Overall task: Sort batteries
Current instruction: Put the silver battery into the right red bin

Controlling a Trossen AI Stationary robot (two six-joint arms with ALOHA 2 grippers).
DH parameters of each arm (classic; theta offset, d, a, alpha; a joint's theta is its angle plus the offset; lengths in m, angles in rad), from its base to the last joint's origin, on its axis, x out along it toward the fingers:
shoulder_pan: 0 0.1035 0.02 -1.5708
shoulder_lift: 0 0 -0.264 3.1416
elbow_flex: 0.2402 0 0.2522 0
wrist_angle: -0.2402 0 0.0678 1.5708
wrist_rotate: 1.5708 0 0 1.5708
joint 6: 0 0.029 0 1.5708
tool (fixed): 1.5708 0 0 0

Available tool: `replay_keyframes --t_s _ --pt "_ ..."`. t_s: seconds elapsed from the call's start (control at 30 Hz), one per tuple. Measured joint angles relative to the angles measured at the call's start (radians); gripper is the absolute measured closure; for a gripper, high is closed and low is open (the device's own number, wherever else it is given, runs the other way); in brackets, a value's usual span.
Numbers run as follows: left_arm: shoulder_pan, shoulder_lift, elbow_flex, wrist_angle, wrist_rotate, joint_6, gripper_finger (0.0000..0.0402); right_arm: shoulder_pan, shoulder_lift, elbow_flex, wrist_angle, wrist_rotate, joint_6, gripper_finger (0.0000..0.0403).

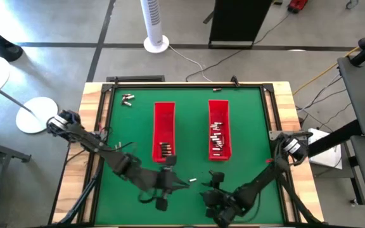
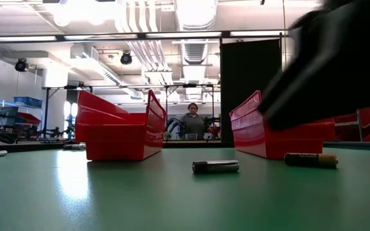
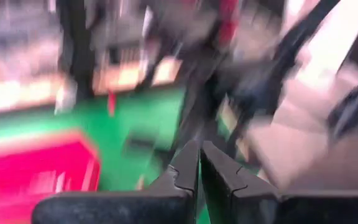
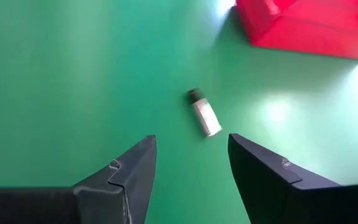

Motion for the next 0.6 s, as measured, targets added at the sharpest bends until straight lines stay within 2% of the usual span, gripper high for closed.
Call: replay_keyframes --t_s 0.1,0.2,0.3,0.4,0.53,0.6 --pt "-0.009 -0.05 -0.21 0.418 0.013 0.14 0.0402 -0.057 0.0 0.0 0.04 -0.045 -0.097 0.021" --pt "-0.003 -0.088 -0.354 0.607 0.012 0.168 0.0402 -0.115 0.0 -0.005 0.104 -0.169 -0.2 0.0216" --pt "0.002 -0.121 -0.452 0.669 0.004 0.137 0.0402 -0.161 0.0 -0.007 0.132 -0.272 -0.258 0.0222" --pt "0.006 -0.157 -0.508 0.677 -0.008 0.084 0.0402 -0.189 0.0 -0.012 0.132 -0.317 -0.277 0.0228" --pt "0.007 -0.185 -0.533 0.681 -0.01 0.076 0.0402 -0.21 0.0 -0.022 0.169 -0.447 -0.277 0.0238" --pt "0.007 -0.188 -0.534 0.68 -0.009 0.076 0.0402 -0.212 0.0 -0.036 0.194 -0.466 -0.278 0.0245"
